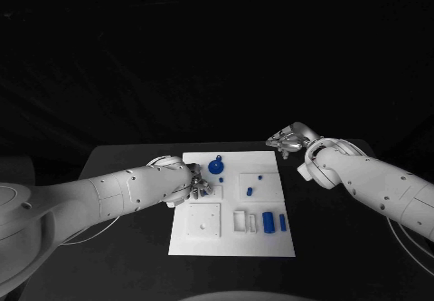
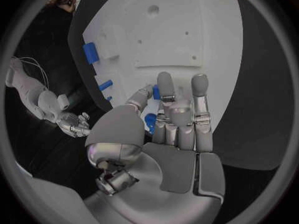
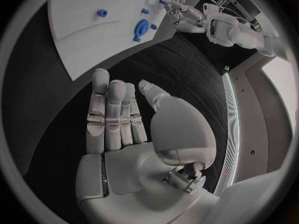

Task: Assemble the parts on the task board

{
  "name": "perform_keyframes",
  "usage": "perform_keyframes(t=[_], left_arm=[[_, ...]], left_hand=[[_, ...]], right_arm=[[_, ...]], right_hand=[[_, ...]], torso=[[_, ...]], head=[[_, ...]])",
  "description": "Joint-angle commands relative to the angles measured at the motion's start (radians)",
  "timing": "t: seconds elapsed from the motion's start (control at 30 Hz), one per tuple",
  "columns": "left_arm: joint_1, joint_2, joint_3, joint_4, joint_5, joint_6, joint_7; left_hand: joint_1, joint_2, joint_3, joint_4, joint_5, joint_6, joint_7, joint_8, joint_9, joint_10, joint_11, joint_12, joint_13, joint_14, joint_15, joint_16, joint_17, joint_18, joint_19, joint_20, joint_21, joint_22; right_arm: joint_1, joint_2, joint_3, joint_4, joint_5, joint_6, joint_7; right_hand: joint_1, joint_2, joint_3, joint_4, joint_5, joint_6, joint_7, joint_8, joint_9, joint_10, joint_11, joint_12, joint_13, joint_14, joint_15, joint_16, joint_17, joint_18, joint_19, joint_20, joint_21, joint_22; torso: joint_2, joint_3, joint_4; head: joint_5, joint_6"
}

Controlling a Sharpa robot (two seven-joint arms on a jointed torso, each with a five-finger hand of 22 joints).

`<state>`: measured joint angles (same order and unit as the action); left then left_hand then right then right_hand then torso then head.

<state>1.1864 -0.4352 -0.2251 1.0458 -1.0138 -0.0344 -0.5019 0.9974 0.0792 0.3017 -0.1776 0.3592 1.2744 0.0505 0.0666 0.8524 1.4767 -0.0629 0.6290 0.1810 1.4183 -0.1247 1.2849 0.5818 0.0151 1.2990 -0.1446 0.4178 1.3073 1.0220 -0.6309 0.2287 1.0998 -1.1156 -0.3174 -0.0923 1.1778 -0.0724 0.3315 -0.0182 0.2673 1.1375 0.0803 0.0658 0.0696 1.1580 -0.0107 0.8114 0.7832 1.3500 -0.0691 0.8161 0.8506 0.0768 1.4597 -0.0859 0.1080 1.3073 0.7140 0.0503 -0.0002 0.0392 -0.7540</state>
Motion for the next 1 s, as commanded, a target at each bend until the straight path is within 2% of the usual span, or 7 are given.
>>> perform_keyframes(t=[0.03, 0.33, 0.77, 1.0], left_arm=[[0.006, 0.0, 0.0, -0.009, -0.003, 0.043, -0.033], [0.018, 0.009, 0.002, -0.018, 0.001, 0.082, -0.044], [0.021, 0.026, 0.0, -0.031, 0.005, 0.135, -0.053], [0.021, 0.027, -0.001, -0.025, 0.002, 0.132, -0.049]], left_hand=[[0.016, 0.024, 0.047, -0.045, 0.007, 0.123, -0.097, 0.003, 0.001, 0.039, -0.019, 0.001, 0.0, 0.003, -0.007, -0.003, 0.002, -0.006, -0.003, 0.0, 0.001, 0.018], [0.016, 0.024, 0.047, -0.047, 0.005, 0.121, -0.096, 0.003, 0.001, 0.039, -0.018, -0.002, -0.001, 0.001, -0.007, -0.006, -0.003, -0.007, -0.004, 0.0, -0.001, 0.018], [0.019, 0.024, 0.045, -0.046, 0.001, 0.119, -0.095, 0.003, 0.001, 0.039, -0.018, -0.005, -0.002, 0.001, -0.006, -0.009, -0.006, -0.008, -0.006, 0.0, -0.003, 0.018], [0.019, 0.024, 0.045, -0.046, 0.001, 0.119, -0.095, 0.003, 0.001, 0.039, -0.018, -0.005, -0.002, 0.001, -0.006, -0.009, -0.006, -0.008, -0.006, 0.0, -0.003, 0.018]], right_arm=[[0.0, 0.001, 0.001, -0.001, -0.004, 0.019, -0.003], [-0.001, 0.003, 0.001, -0.002, -0.005, 0.03, -0.004], [-0.002, 0.007, 0.001, -0.004, -0.007, 0.038, -0.005], [-0.003, 0.007, 0.001, -0.005, -0.007, 0.039, -0.005]], right_hand=[[-0.009, 0.005, -0.001, -0.007, 0.003, -0.007, 0.002, -0.003, -0.001, -0.006, -0.002, 0.006, 0.0, -0.006, 0.001, 0.005, 0.0, 0.013, 0.019, 0.0, -0.005, 0.012], [-0.009, 0.005, -0.001, -0.009, 0.002, -0.008, 0.002, -0.003, -0.001, -0.007, -0.002, 0.006, 0.0, -0.007, 0.001, 0.005, -0.001, 0.013, 0.018, 0.0, -0.006, 0.012], [-0.01, 0.007, 0.0, -0.01, 0.002, -0.008, 0.002, -0.003, -0.001, -0.008, -0.002, 0.006, 0.0, -0.007, 0.001, 0.005, -0.001, 0.013, 0.018, 0.0, -0.006, 0.013], [-0.01, 0.007, 0.0, -0.01, 0.002, -0.008, 0.002, -0.003, -0.001, -0.008, -0.002, 0.006, 0.0, -0.007, 0.001, 0.005, -0.001, 0.013, 0.018, 0.0, -0.006, 0.013]], torso=[[-0.001, -0.0003, 0.0004], [-0.001, -0.0011, 0.0012], [-0.001, -0.0012, 0.0018], [-0.001, -0.0016, 0.0018]], head=[[-0.001, 0.0], [-0.001, 0.002], [0.0, 0.001], [0.0, 0.0]])
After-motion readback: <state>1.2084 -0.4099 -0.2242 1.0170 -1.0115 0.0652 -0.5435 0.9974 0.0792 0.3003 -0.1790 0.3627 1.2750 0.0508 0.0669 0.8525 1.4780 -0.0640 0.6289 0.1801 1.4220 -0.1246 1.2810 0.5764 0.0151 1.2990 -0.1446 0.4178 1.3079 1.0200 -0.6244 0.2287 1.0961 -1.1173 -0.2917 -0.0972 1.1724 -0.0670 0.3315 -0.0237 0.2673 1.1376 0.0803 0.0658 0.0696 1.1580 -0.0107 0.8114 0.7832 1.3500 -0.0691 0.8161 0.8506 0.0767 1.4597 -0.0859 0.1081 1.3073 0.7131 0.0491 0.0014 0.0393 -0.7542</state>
